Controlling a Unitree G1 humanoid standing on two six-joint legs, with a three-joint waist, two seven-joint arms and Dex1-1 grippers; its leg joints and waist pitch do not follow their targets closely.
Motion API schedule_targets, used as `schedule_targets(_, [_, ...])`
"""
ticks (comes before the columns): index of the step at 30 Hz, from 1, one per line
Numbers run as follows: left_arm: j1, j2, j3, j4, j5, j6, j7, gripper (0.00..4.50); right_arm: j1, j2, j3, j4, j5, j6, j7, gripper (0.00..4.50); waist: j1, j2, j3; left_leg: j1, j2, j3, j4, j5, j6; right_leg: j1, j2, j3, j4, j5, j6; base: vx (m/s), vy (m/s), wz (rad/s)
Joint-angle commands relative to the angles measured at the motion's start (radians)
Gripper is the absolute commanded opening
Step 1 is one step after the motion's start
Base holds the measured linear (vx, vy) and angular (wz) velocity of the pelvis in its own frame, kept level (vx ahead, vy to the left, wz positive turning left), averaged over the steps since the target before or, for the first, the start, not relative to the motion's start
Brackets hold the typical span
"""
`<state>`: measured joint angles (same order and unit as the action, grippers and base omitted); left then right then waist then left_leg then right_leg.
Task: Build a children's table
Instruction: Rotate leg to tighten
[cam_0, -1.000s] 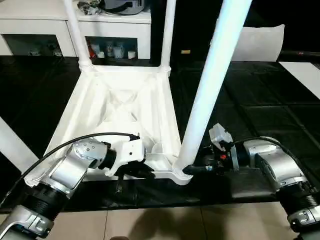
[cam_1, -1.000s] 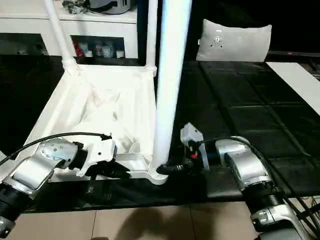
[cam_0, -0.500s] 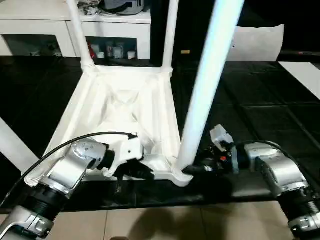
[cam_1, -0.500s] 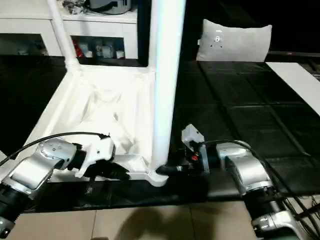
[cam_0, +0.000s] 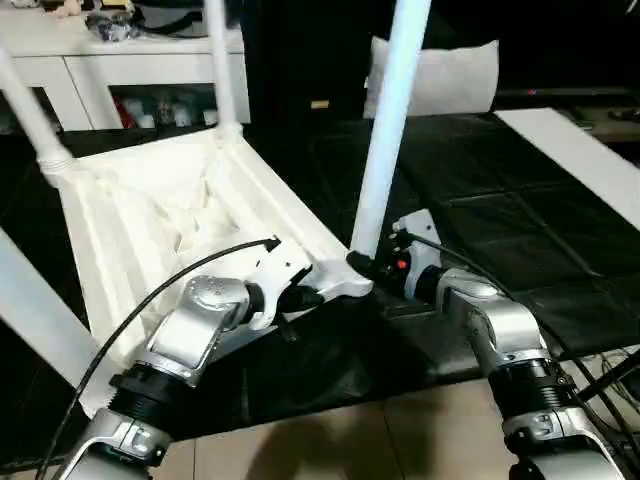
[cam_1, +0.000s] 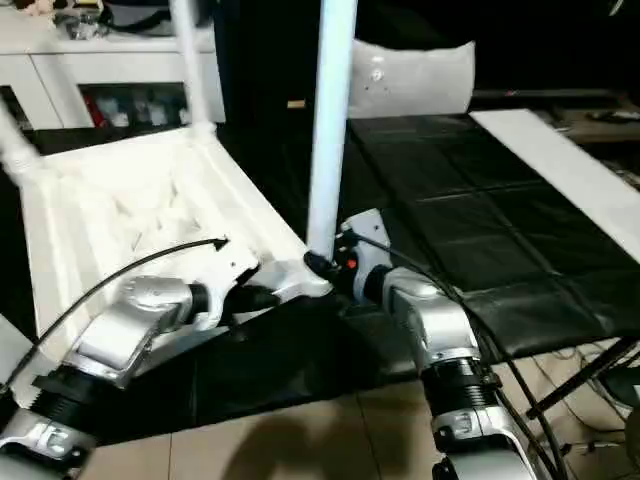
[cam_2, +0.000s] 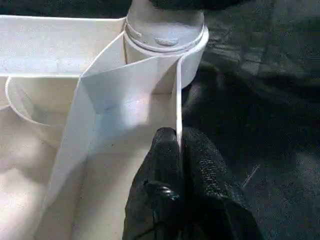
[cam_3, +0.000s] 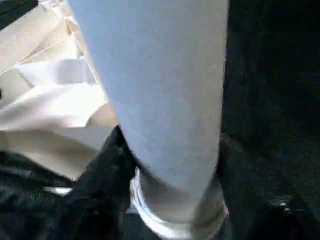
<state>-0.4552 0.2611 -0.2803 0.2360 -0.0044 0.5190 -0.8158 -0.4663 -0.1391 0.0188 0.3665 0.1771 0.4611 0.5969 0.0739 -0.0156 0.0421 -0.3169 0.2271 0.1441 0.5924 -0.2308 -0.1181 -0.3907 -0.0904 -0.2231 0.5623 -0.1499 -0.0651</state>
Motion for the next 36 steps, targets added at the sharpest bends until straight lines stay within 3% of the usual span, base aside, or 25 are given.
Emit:
schedule_targets(1, [-0.001,-0.009,-0.015,-0.047,-0.019,-0.022,-0.016,0.0,0.011,0.0,0.021,-0.035,0.015,0.018,0.014,2.97,0.016,0.002,-0.081,-0.031,0.019,-0.001,-0.055,0.046,0.065,0.072,-0.075,0.087,-0.039,-0.187,-0.023,0.055,-0.008,-0.03])
schedule_targets(3, [0.005,0.004,-0.019,-0.051,-0.02,-0.034,-0.03,0.0,0.018,-0.017,0.027,-0.044,0.017,0.016,0.035,3.04,0.022,0.0,-0.084,-0.037,0.017,-0.003,-0.047,0.115,0.079,0.072,-0.073,0.093,-0.02,-0.091,-0.052,0.028,-0.004,-0.02])
schedule_targets(4, [0.011,0.018,-0.022,-0.056,-0.022,-0.045,-0.044,0.0,0.024,-0.033,0.032,-0.051,0.02,0.012,0.056,3.15,0.023,-0.003,-0.08,-0.04,0.01,0.001,-0.043,0.13,0.092,0.066,-0.071,0.097,-0.014,-0.058,-0.072,0.0,0.0,0.0])
schedule_targets(6, [0.023,0.043,-0.027,-0.067,-0.023,-0.052,-0.068,0.0,0.036,-0.08,0.048,-0.06,0.022,-0.009,0.134,3.36,0.028,-0.006,-0.079,-0.04,0.007,0.01,-0.045,0.083,0.099,0.068,-0.074,0.099,-0.019,-0.112,-0.074,0.0,0.0,0.0])
schedule_targets(9, [0.035,0.076,-0.033,-0.078,-0.023,-0.062,-0.103,0.0,0.047,-0.138,0.06,-0.063,0.025,-0.043,0.23,3.6,0.037,-0.004,-0.071,-0.034,0.01,0.016,-0.049,0.017,0.095,0.063,-0.075,0.098,-0.036,-0.212,-0.048,0.0,0.0,0.0])
schedule_targets(13, [0.047,0.141,-0.063,-0.075,-0.023,-0.121,-0.199,0.0,0.04,-0.23,0.077,-0.063,0.034,-0.095,0.372,3.94,0.047,-0.007,-0.063,-0.027,0.003,0.021,-0.053,-0.071,0.077,0.056,-0.07,0.092,-0.066,-0.384,0.031,0.0,0.0,0.0])
schedule_targets(17, [0.062,0.196,-0.097,-0.091,-0.031,-0.178,-0.303,0.0,0.017,-0.261,0.094,-0.029,0.018,-0.158,0.424,4.35,0.043,-0.007,-0.056,-0.016,0.0,0.019,-0.055,-0.14,0.061,0.051,-0.071,0.08,-0.088,-0.497,0.071,0.0,0.0,0.0])
schedule_targets(20, [0.067,0.242,-0.126,-0.091,-0.027,-0.235,-0.378,0.0,0.011,-0.294,0.127,-0.021,0.029,-0.199,0.539,4.35,0.046,-0.007,-0.059,-0.009,0.003,0.018,-0.056,-0.138,0.065,0.05,-0.07,0.082,-0.088,-0.48,0.07,0.0,0.0,0.0])
schedule_targets(21, [0.066,0.257,-0.135,-0.089,-0.026,-0.253,-0.4,0.0,0.009,-0.304,0.135,-0.017,0.037,-0.211,0.581,4.35,0.047,-0.012,-0.061,-0.014,0.007,0.016,-0.059,-0.122,0.069,0.055,-0.07,0.086,-0.08,-0.451,0.058,0.0,0.0,0.0])
schedule_targets(25, [0.054,0.287,-0.154,-0.079,-0.017,-0.293,-0.444,0.0,0.008,-0.324,0.158,-0.02,0.063,-0.227,0.693,4.09,0.061,-0.011,-0.065,-0.016,0.019,0.013,-0.06,-0.079,0.075,0.056,-0.074,0.095,-0.059,-0.359,0.008,0.0,0.0,0.0])
schedule_targets(28, [0.051,0.298,-0.158,-0.08,-0.021,-0.302,-0.469,0.0,0.013,-0.328,0.177,-0.023,0.07,-0.231,0.738,3.98,0.067,-0.017,-0.066,-0.016,0.022,0.013,-0.061,-0.061,0.074,0.057,-0.076,0.1,-0.05,-0.321,-0.022,0.0,0.0,0.0])
schedule_targets(33, [0.048,0.305,-0.165,-0.08,-0.021,-0.319,-0.49,0.0,0.016,-0.319,0.209,-0.012,0.065,-0.239,0.77,3.47,0.069,-0.017,-0.064,-0.017,0.017,0.016,-0.061,-0.075,0.062,0.059,-0.078,0.1,-0.057,-0.368,-0.013,0.0,0.0,0.0])
schedule_targets(36, [0.046,0.304,-0.166,-0.077,-0.025,-0.324,-0.495,0.0,0.014,-0.31,0.224,-0.001,0.066,-0.225,0.793,3.22,0.069,-0.011,-0.064,-0.016,0.017,0.015,-0.062,-0.087,0.057,0.058,-0.077,0.097,-0.059,-0.381,-0.005,0.0,0.0,0.0])
